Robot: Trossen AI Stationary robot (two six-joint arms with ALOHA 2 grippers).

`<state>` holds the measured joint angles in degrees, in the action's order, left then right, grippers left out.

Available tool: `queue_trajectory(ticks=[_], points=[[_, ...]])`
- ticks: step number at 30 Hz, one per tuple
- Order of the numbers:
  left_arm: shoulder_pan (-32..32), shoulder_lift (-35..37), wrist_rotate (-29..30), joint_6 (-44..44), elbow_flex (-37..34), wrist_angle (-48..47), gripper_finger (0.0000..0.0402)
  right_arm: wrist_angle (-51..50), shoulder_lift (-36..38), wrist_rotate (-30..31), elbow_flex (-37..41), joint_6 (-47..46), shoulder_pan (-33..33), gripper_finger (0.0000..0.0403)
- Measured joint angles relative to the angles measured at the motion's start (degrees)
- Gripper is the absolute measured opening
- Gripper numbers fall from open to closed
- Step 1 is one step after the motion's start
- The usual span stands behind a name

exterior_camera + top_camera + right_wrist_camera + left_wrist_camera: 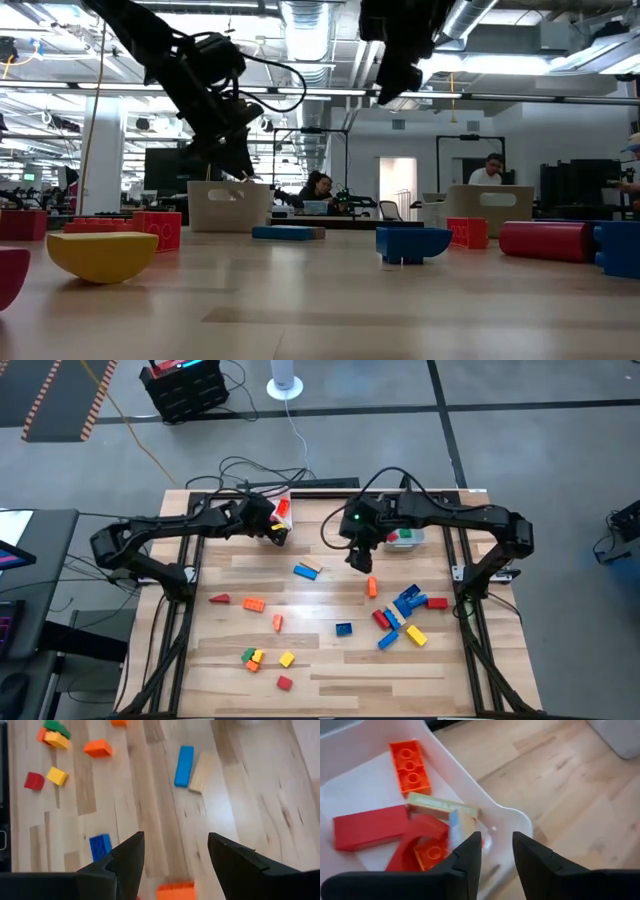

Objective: Sort blocks by size
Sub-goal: Put the light brown rectangle wooden block into the white bin, then put the orange rectangle game piece into the white bin

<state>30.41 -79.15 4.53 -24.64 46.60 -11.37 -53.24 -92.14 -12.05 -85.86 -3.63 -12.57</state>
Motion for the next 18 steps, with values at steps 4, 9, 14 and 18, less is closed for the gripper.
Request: queue_trajectory(ticks=[4, 9, 14, 18], points=[[-0.02, 2.15, -4.44, 1.48, 1.83, -1.90, 0.0111, -3.10, 0.00, 0.65, 0.01, -3.72, 0.21, 0.0245], [-0.45, 6.81, -9.74, 3.53, 3.66, -2.45, 0.0111, -3.19, -0.05, 1.86, 5.19, -19.41, -0.42, 0.0245], [-0.50, 12.97, -11.98, 4.28, 5.32, -5.83, 0.0111, -5.09, -0.26, 1.93, 11.78, -35.79, 0.63, 0.0245], [-0.50, 17.69, -12.08, 7.17, 5.41, -7.75, 0.0111, -5.66, -0.75, 3.05, 14.50, -45.61, 5.00, 0.0245]])
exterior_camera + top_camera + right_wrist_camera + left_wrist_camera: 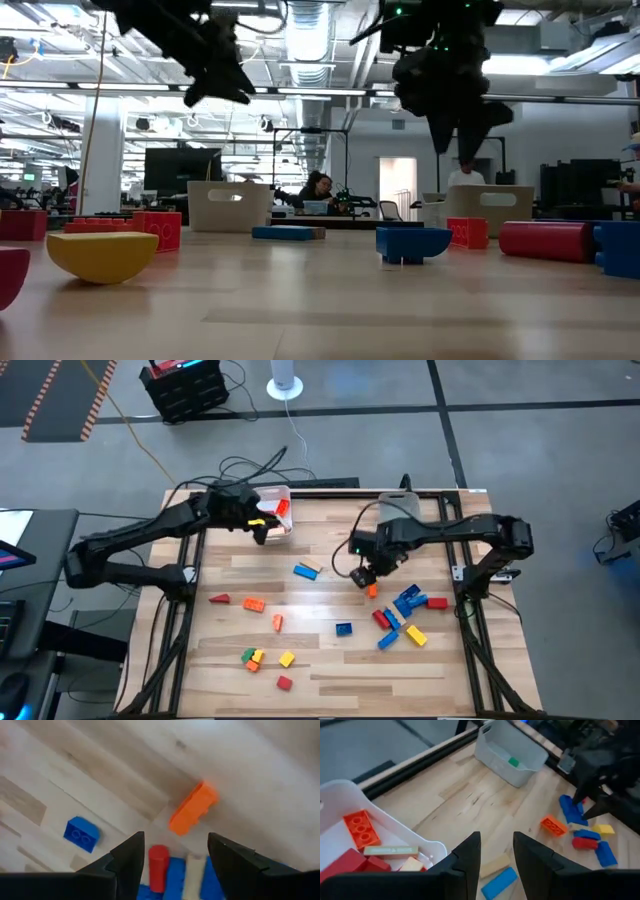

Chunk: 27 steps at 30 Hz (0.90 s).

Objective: Sort blocks by size
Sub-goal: Put the orange rectangle game piece into the white bin

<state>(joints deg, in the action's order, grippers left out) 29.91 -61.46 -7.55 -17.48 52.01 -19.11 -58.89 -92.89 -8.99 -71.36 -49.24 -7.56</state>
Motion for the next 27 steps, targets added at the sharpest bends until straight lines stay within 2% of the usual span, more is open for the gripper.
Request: queue_trajectory(ticks=[6, 11, 18, 24, 27], points=[[0.00, 3.68, -0.14, 3.64, 0.02, -1.20, 0.0112, 1.08, -1.64, 2.30, 2.75, -8.35, 3.47, 0.0245], [0.00, 3.58, -0.15, 4.66, 0.02, -3.13, 0.0112, 2.13, -4.48, 4.69, 3.61, -12.38, 3.32, 0.0245], [0.00, 3.37, -1.57, 6.97, 0.02, -7.60, 0.0112, 5.49, -10.42, 4.22, 4.30, -12.45, 2.63, 0.0245], [0.00, 3.40, -1.90, 7.22, 0.02, -10.55, 0.0112, 6.83, -12.74, 3.69, 4.27, -10.56, 2.52, 0.0244], [0.00, 3.40, -1.90, 7.90, 0.02, -10.60, 0.0112, 7.73, -13.00, 3.61, 4.16, -8.66, 2.02, 0.0229]])
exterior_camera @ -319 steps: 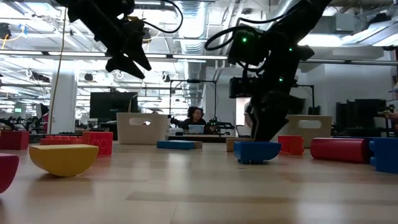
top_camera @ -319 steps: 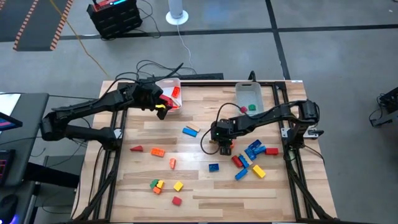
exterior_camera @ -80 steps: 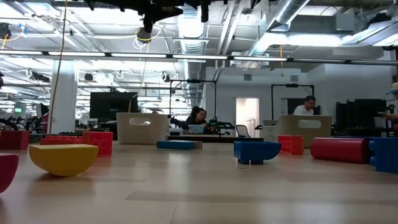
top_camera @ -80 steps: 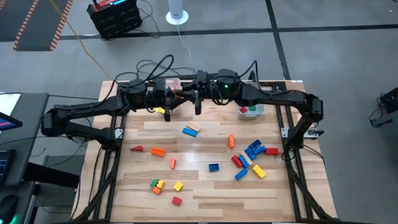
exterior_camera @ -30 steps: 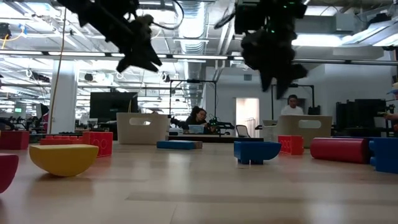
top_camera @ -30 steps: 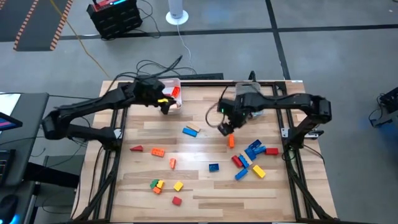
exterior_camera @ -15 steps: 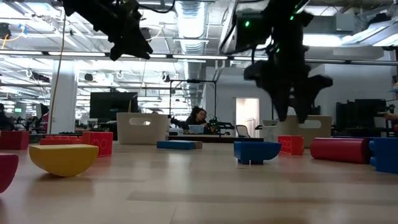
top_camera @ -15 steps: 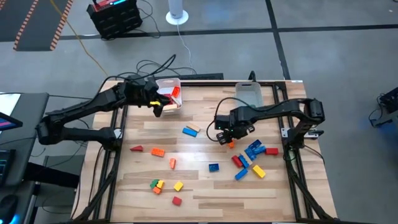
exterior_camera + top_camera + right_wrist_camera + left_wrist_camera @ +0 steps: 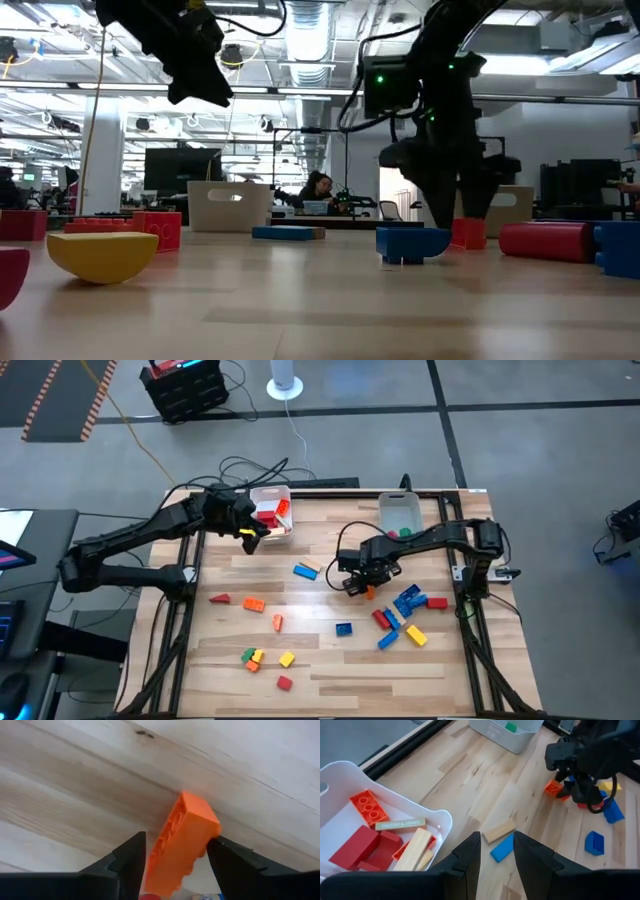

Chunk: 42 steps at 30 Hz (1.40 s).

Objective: Sort blocks by size
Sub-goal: Put the orange rectangle game piece into the white bin

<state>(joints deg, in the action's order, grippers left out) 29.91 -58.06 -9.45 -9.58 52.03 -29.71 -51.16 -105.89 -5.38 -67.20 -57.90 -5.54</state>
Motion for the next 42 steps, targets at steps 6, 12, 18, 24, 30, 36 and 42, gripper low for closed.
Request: queue_trajectory(ticks=[6, 12, 18, 24, 30, 36, 42], points=[[0.04, 0.00, 0.00, 2.51, 0.00, 0.24, 0.0112, 2.02, -1.25, -2.00, 0.04, 8.20, -2.05, 0.0152], [0.04, 0.00, -2.50, 5.00, 0.00, 0.55, 0.0112, 7.53, -0.32, -4.05, 0.01, 15.32, -5.07, 0.0115], [-0.49, -1.19, -3.82, 2.00, -0.02, 0.57, 0.0112, 16.88, 4.67, -5.07, -0.98, 21.40, -8.62, 0.0123], [-5.37, -6.54, -3.79, -4.39, -0.02, 5.65, 0.0112, 39.88, 12.65, -5.10, -1.31, 29.44, -10.89, 0.0127], [-10.46, -13.03, -3.79, -12.95, -0.04, 21.18, 0.0112, 59.12, 16.32, -5.68, -1.33, 34.33, -12.24, 0.0124], [-12.31, -14.29, -2.62, -18.24, -0.07, 37.28, 0.0127, 63.58, 17.56, -10.50, -1.31, 34.46, -13.06, 0.0131], [-12.53, -14.29, -1.49, -17.89, -0.07, 40.38, 0.0173, 66.58, 17.79, -12.60, -1.31, 34.85, -12.98, 0.0123]])
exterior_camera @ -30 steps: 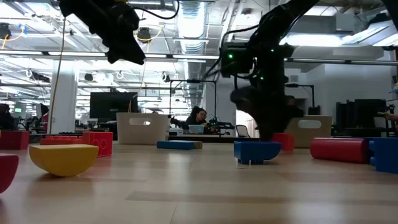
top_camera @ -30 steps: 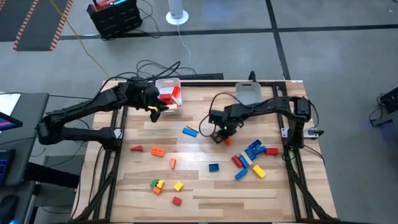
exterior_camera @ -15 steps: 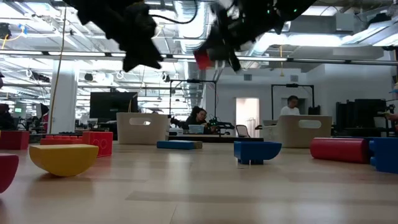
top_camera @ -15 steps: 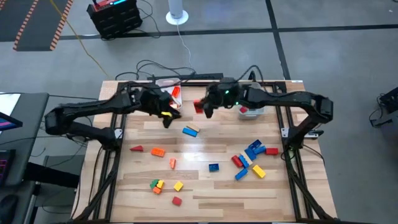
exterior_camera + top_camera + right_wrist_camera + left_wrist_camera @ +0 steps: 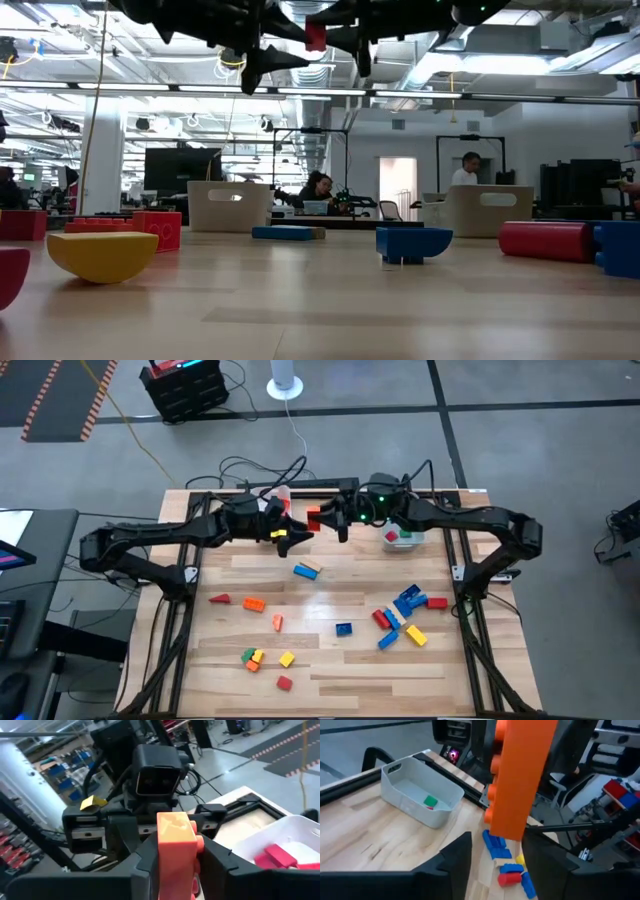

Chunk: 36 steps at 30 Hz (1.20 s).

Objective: Sort blocks by size
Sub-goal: Put the orange rectangle game piece into the white bin

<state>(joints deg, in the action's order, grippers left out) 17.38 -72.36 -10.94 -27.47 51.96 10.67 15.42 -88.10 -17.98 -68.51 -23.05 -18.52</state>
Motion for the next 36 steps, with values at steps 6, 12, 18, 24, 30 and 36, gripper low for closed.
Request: queue_trajectory(ticks=[6, 12, 18, 24, 30, 36], points=[[-0.55, -0.02, 1.42, 2.59, 0.00, -0.06, 0.0215, 2.44, -0.17, -0.72, 0.00, -0.86, 0.56, 0.0126], [-1.50, -0.02, 1.62, 8.92, 0.00, 2.39, 0.0226, 4.61, -0.19, 0.91, 0.02, -0.83, 2.05, 0.0126], [-2.00, -0.02, 1.57, 12.70, 0.00, 6.87, 0.0226, 4.95, -0.23, 2.14, 0.01, -0.36, 3.28, 0.0127], [-2.00, -0.02, 2.29, 13.29, 0.02, 8.26, 0.0198, 4.94, -0.34, 3.92, 0.02, 1.11, 4.33, 0.0127], [-2.02, 0.00, 3.48, 9.15, 0.02, 7.59, 0.0083, 4.29, -0.34, 3.94, 0.02, 1.55, 4.32, 0.0137], [-1.89, -0.04, 6.05, 7.29, 0.02, 4.89, 0.0082, -0.59, -0.28, 1.17, 0.02, 0.97, 2.52, 0.0187]])
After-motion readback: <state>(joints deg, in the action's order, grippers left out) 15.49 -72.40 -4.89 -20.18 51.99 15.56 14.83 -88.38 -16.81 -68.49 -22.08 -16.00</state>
